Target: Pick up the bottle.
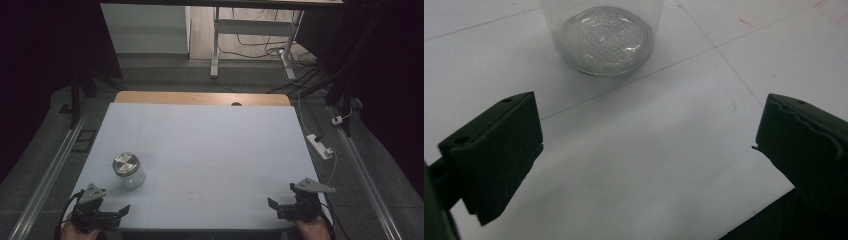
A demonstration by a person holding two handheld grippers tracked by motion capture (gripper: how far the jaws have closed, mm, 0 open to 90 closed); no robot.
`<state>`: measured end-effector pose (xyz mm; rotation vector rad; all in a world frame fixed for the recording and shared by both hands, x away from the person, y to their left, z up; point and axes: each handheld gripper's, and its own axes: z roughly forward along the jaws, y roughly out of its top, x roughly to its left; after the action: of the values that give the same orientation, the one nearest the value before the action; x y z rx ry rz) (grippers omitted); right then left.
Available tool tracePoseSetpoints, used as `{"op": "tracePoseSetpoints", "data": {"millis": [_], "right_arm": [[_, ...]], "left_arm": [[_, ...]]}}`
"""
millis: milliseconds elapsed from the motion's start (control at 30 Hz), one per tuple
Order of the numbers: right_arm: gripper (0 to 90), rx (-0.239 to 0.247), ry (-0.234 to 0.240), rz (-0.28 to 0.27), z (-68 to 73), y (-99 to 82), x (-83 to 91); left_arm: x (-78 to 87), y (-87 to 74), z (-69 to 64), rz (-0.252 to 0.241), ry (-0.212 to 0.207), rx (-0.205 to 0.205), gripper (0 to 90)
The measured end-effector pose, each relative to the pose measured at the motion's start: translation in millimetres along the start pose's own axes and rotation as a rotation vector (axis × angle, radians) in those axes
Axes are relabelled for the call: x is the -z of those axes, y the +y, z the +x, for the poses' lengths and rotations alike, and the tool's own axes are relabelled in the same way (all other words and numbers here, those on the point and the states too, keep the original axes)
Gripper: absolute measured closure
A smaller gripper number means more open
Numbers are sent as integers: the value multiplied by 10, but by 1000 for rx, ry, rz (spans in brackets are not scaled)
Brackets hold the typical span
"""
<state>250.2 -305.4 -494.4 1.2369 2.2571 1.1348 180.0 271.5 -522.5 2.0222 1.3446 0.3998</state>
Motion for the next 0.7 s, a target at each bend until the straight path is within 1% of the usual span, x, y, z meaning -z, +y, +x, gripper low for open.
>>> {"op": "tracePoseSetpoints", "data": {"millis": [133, 300, 433, 500, 567, 700], "right_arm": [[0, 6, 11, 7, 1, 3, -9], [0, 2, 22, 8, -7, 4, -11], [0, 1, 32, 9, -10, 4, -12], [0, 0, 33, 10, -11, 4, -11], [0, 2, 36, 9, -12, 3, -10], [0, 10, 39, 10, -6, 4, -15]], "left_arm": [[8, -3, 13, -8, -8, 12, 0], [9, 3, 19, -19, -11, 13, 0], [-3, 13, 10, -12, -6, 4, 0], [-13, 18, 11, -3, -8, 8, 0], [-21, 23, 18, 10, -22, 14, 0], [-26, 27, 21, 15, -20, 20, 0]]}}
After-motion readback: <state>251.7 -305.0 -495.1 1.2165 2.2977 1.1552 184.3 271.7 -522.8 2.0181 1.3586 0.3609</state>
